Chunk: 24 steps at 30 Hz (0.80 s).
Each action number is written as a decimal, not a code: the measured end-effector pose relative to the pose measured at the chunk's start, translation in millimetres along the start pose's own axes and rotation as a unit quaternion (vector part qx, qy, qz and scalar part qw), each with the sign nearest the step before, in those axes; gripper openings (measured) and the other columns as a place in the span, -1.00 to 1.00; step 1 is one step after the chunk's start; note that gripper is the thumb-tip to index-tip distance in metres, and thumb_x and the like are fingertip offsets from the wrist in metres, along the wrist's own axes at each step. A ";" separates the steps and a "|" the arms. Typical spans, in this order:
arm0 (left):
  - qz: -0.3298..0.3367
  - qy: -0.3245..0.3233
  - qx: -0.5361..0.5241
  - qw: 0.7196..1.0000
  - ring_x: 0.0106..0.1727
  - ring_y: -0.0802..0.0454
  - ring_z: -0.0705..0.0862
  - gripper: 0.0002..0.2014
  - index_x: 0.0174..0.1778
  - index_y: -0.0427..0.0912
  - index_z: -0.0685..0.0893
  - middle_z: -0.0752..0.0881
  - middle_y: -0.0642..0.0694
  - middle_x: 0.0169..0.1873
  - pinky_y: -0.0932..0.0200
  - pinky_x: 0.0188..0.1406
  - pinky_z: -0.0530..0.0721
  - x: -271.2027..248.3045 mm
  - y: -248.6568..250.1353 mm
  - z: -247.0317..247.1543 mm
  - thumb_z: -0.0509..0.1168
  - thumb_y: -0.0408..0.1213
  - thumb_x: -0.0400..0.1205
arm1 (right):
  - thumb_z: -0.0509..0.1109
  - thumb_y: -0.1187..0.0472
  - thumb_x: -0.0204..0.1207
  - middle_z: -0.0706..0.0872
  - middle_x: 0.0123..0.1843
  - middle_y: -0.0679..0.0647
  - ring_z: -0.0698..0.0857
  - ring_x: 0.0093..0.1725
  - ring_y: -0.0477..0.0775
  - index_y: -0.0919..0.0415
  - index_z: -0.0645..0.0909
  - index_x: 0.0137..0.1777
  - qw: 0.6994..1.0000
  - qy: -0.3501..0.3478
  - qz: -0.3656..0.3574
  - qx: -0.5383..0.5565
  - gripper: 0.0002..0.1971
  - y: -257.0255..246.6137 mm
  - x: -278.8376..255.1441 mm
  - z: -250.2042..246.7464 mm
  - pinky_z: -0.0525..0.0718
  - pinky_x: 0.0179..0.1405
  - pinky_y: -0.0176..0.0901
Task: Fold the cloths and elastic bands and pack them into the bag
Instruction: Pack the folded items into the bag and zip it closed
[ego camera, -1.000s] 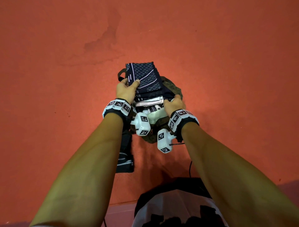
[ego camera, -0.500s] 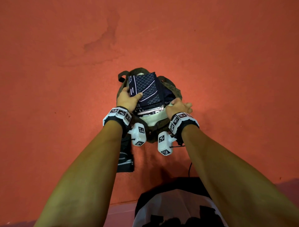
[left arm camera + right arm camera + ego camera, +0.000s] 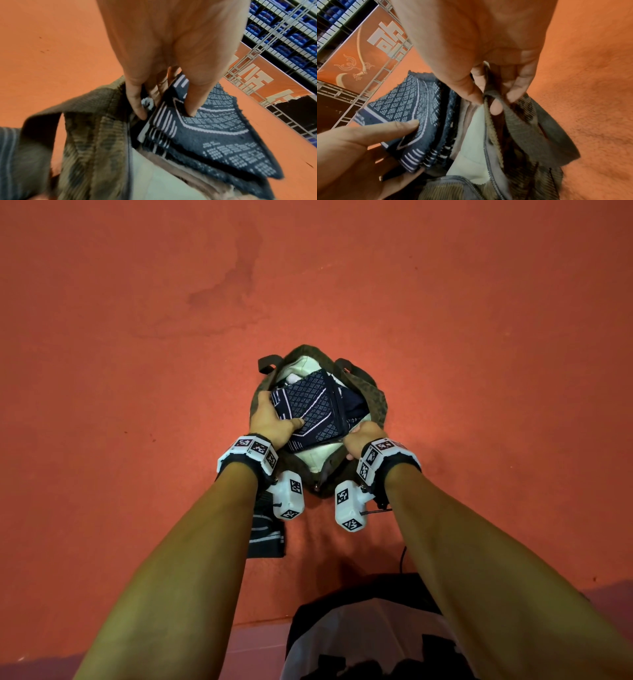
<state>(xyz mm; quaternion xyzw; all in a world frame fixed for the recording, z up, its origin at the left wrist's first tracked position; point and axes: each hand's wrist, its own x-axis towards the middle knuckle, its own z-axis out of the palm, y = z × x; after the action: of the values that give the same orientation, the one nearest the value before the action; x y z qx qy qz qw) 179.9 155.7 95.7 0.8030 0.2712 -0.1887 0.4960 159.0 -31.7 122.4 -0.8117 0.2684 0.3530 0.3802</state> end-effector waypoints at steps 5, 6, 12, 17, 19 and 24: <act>0.028 0.012 0.021 0.999 0.21 -0.08 0.70 -0.22 0.38 0.14 0.32 0.70 0.02 0.20 -0.14 0.33 0.66 -14.6 -8.2 -0.8 0.62 -0.29 0.37 | 0.37 0.18 0.46 0.80 -0.11 0.21 0.79 -0.14 0.20 0.23 0.65 -0.01 1.000 -0.005 0.004 -0.003 -0.83 1.6 -7.4 -3.1 0.68 -0.23 -0.18; 0.037 0.019 0.028 0.999 0.22 -0.07 0.70 -0.20 0.43 0.14 0.33 0.70 0.03 0.21 -0.13 0.34 0.65 -17.0 -8.7 -1.4 0.62 -0.29 0.37 | 0.39 0.16 0.45 0.80 -0.12 0.19 0.80 -0.15 0.20 0.22 0.65 -0.03 1.000 -0.008 0.001 0.000 -0.83 1.4 -9.4 -3.8 0.74 -0.16 -0.13; 0.080 0.049 0.063 0.994 0.11 -0.07 0.70 -0.36 0.19 0.16 0.40 0.72 0.05 0.08 -0.10 0.19 0.72 -35.5 -10.2 -5.1 0.60 -0.35 0.37 | 0.35 0.20 0.38 0.73 -0.31 0.12 0.75 -0.41 0.12 0.20 0.58 -0.23 0.999 -0.010 -0.012 0.041 -0.93 -8.1 -26.3 -17.3 0.67 -0.45 -0.21; 0.132 0.020 0.165 0.977 0.10 -0.12 0.69 -0.40 0.17 0.02 0.42 0.71 0.01 0.08 -0.07 0.13 0.69 -46.1 -13.9 -5.4 0.61 -0.36 0.36 | 0.34 0.15 0.17 0.74 -0.40 0.17 0.64 -0.48 0.14 0.15 0.60 -0.33 0.999 0.006 -0.039 0.023 -0.90 -23.8 -32.7 -23.9 0.61 -0.36 -0.11; 0.163 0.002 0.198 0.967 0.12 -0.13 0.67 -0.42 0.14 -0.01 0.44 0.70 -0.03 0.11 -0.05 0.11 0.67 -46.9 -14.7 -7.3 0.62 -0.38 0.35 | 0.34 0.14 0.13 0.74 -0.38 0.19 0.64 -0.45 0.16 0.16 0.60 -0.31 0.999 0.009 -0.041 0.016 -0.86 -24.7 -31.5 -22.8 0.67 -0.31 -0.04; 0.235 -0.057 0.298 0.923 -0.08 -0.14 0.60 -0.53 0.04 -0.07 0.46 0.58 -0.12 -0.05 -0.11 -0.07 0.66 -47.4 -16.7 -5.6 0.52 -0.40 0.33 | 0.32 0.16 0.00 0.70 -0.41 0.19 0.68 -0.44 0.21 0.22 0.61 -0.38 0.999 0.022 -0.034 0.016 -0.81 -21.4 -21.2 -22.4 0.67 -0.32 -0.02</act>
<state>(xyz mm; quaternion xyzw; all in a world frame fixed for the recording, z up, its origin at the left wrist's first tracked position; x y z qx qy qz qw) 132.6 155.0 113.7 0.9422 -0.0230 -0.1840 0.2790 169.5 -34.1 158.3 -0.8219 0.2545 0.3171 0.3989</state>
